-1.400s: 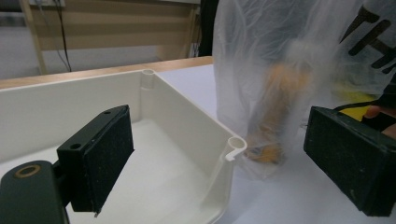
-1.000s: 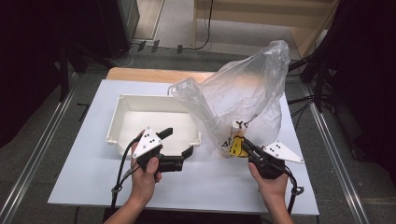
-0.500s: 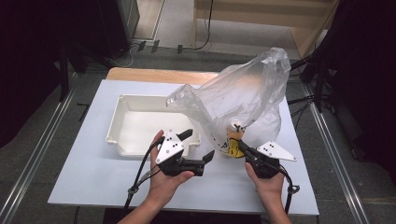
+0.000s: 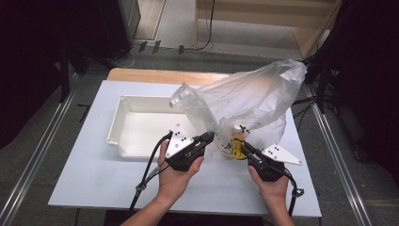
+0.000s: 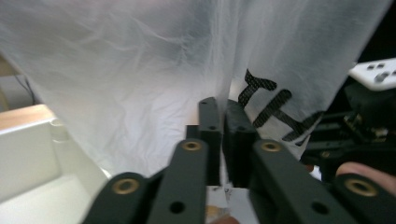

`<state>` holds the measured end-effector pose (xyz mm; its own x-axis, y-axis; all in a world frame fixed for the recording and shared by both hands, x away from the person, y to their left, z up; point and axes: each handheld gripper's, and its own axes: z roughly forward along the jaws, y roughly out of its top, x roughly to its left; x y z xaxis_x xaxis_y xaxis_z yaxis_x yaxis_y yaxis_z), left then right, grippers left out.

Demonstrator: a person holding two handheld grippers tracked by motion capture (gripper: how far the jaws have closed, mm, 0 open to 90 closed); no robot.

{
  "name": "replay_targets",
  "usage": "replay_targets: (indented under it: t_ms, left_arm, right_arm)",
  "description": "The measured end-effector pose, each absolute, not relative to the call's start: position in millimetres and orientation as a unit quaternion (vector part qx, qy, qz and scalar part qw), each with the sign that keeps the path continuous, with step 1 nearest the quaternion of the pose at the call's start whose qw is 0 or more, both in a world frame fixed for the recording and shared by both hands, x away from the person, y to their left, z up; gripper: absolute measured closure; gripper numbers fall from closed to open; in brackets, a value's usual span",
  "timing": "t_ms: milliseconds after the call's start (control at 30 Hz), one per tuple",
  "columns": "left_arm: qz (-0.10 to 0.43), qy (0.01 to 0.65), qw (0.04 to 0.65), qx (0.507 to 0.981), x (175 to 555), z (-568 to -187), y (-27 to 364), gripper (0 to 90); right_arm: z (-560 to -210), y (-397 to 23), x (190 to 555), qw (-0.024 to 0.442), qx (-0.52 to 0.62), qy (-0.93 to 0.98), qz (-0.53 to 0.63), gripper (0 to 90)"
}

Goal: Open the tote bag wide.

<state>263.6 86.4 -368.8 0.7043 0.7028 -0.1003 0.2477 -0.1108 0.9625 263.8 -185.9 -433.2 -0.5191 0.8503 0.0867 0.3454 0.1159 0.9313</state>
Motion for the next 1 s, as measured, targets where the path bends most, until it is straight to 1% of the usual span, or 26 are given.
replay_targets:
  t_ms: [67,200,267,333,367,400,500,633,667,700,733,800,867,900,933,1000]
  left_arm:
    - [0.19,0.327,0.582,0.72,265,-371,85,90.0]
    - [0.188,0.325,0.581,0.722,266,-372,85,90.0]
    - [0.187,0.324,0.583,0.721,267,-373,85,90.0]
    - [0.187,0.321,0.584,0.722,266,-373,85,90.0]
    - [0.188,0.32,0.584,0.722,266,-373,85,90.0]
    - [0.187,0.316,0.586,0.722,266,-373,87,90.0]
    - [0.185,0.314,0.59,0.721,264,-372,92,90.0]
    - [0.18,0.315,0.593,0.719,262,-373,97,88.8]
    - [0.175,0.313,0.595,0.719,261,-373,101,84.5]
    - [0.175,0.313,0.595,0.719,261,-373,101,80.2]
    - [0.166,0.315,0.602,0.715,260,-371,105,74.0]
    - [0.158,0.312,0.613,0.708,258,-366,110,63.2]
    - [0.158,0.311,0.623,0.701,254,-361,113,47.7]
    - [0.159,0.31,0.629,0.695,252,-358,114,42.3]
    - [0.162,0.311,0.633,0.69,250,-355,115,38.2]
    - [0.164,0.316,0.64,0.681,249,-350,116,30.8]
  right_arm:
    - [-428,-189,261,0.264,0.424,0.696,0.516,73.7]
    - [-412,-194,254,0.294,0.427,0.667,0.535,63.6]
    - [-403,-196,252,0.311,0.428,0.651,0.544,54.8]
    - [-393,-200,253,0.316,0.433,0.636,0.555,45.8]
    - [-393,-200,253,0.316,0.433,0.636,0.555,45.8]
    - [-382,-203,254,0.315,0.438,0.621,0.569,37.7]
    - [-364,-203,259,0.314,0.435,0.609,0.584,32.1]
    - [-354,-201,268,0.313,0.431,0.605,0.592,32.1]
    - [-353,-198,278,0.301,0.431,0.609,0.594,37.0]
    - [-353,-198,278,0.301,0.431,0.609,0.594,37.0]
    - [-354,-195,285,0.282,0.427,0.616,0.599,46.8]
    - [-357,-191,291,0.275,0.429,0.622,0.595,68.4]
    - [-361,-187,294,0.268,0.432,0.631,0.586,82.5]
    - [-363,-186,296,0.27,0.434,0.635,0.58,88.0]
    - [-365,-184,297,0.273,0.433,0.638,0.575,90.0]
    - [-369,-182,298,0.274,0.434,0.642,0.57,90.0]
